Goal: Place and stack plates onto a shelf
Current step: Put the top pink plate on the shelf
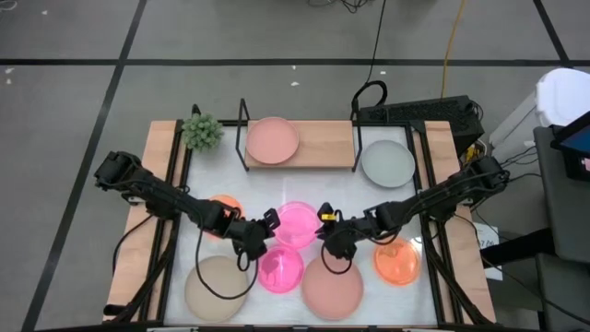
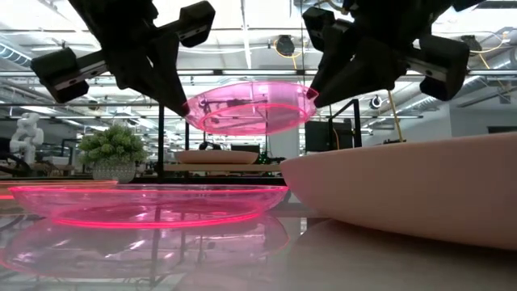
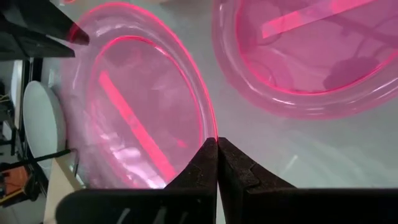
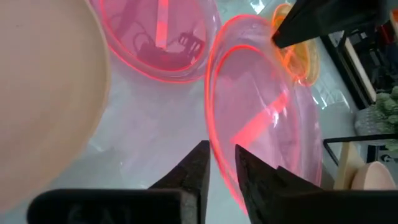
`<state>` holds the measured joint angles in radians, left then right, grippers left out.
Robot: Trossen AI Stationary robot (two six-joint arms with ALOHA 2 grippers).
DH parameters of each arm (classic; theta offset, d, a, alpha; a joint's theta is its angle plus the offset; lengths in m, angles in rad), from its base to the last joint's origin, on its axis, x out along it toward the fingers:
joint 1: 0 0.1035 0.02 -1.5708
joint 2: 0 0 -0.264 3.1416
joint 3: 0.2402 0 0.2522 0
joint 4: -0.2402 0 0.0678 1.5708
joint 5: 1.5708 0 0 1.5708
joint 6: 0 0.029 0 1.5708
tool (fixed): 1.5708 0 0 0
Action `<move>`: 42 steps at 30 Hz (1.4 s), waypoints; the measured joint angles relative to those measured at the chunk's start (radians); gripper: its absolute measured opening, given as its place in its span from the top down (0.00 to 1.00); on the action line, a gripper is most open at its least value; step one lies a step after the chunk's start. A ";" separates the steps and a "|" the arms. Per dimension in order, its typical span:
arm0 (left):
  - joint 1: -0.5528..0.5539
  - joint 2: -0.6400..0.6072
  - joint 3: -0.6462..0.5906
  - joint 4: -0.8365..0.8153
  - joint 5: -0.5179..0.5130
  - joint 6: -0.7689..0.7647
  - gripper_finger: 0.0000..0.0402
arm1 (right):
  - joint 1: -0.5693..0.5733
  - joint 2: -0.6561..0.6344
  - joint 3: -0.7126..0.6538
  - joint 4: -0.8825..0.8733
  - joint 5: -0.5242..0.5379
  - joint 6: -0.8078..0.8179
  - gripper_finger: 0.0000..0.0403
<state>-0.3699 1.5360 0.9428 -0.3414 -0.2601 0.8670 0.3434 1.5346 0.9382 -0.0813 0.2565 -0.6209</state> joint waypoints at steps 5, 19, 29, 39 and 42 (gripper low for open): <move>0.013 0.000 0.000 0.000 0.001 0.021 1.00 | -0.008 0.000 0.000 -0.002 -0.051 -0.005 0.90; 0.045 0.000 0.000 0.063 0.001 0.063 1.00 | -0.011 -0.001 0.000 -0.004 -0.079 -0.005 1.00; 0.046 0.000 0.000 0.090 -0.003 0.036 0.96 | -0.010 -0.001 0.000 -0.008 -0.080 0.004 1.00; 0.046 0.000 0.000 0.145 -0.014 -0.037 0.69 | -0.011 -0.001 0.000 0.002 -0.045 0.028 1.00; 0.046 0.000 0.001 0.150 -0.022 -0.102 0.58 | -0.011 -0.001 0.000 0.000 -0.017 0.032 1.00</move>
<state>-0.3241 1.5360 0.9436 -0.1913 -0.2825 0.7645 0.3325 1.5341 0.9379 -0.0811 0.2399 -0.5893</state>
